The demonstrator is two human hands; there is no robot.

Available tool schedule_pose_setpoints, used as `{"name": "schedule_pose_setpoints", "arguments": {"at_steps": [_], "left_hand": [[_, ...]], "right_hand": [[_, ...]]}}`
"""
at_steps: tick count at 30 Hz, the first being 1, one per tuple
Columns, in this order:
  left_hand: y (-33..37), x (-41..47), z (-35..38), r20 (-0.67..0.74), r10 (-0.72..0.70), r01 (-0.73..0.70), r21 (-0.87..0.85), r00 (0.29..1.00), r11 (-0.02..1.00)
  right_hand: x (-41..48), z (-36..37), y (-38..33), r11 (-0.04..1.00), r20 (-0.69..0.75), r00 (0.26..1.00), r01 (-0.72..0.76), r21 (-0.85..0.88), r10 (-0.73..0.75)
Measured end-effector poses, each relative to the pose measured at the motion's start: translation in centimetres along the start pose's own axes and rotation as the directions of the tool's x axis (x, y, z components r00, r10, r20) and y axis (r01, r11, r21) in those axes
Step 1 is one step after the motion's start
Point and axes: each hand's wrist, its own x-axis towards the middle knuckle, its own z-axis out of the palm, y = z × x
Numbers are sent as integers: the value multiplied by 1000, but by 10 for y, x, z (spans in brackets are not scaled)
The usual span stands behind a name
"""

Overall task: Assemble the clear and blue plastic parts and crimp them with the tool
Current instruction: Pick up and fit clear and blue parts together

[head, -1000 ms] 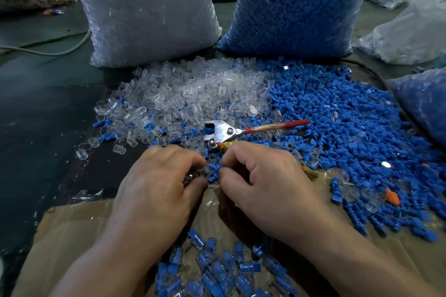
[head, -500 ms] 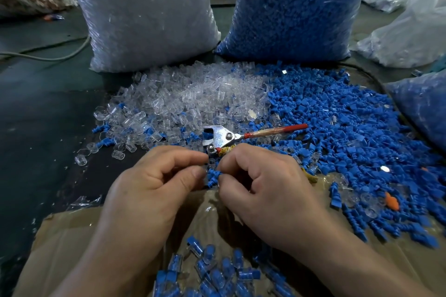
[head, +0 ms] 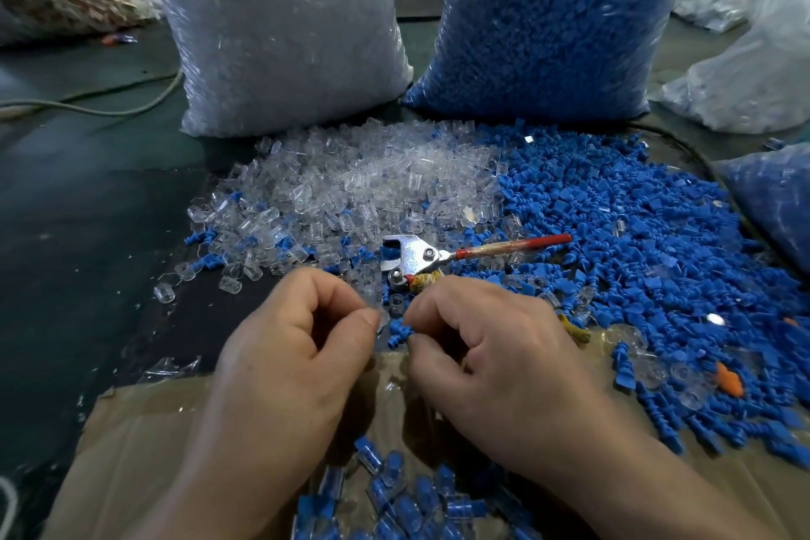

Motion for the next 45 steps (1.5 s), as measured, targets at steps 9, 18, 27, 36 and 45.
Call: {"name": "schedule_pose_setpoints", "arguments": {"at_steps": [9, 18, 27, 36, 45], "left_hand": [[2, -3, 4, 152, 99, -95, -37, 983, 995], [-4, 1, 8, 159, -13, 38, -154, 987, 987], [4, 6, -2, 210, -181, 257, -429, 961, 866], [10, 10, -3, 249, -292, 384, -591, 923, 709], [7, 11, -5, 174, -263, 312, -631, 949, 710]], "right_hand": [[1, 0, -1, 985, 34, 999, -25, -168, 31], [0, 1, 1, 917, 56, 988, 156, -368, -146], [12, -17, 27, 805, 34, 975, -163, -570, 221], [16, -22, 44, 721, 52, 967, -149, -677, 249], [18, -34, 33, 815, -92, 983, -185, -549, 162]]}}
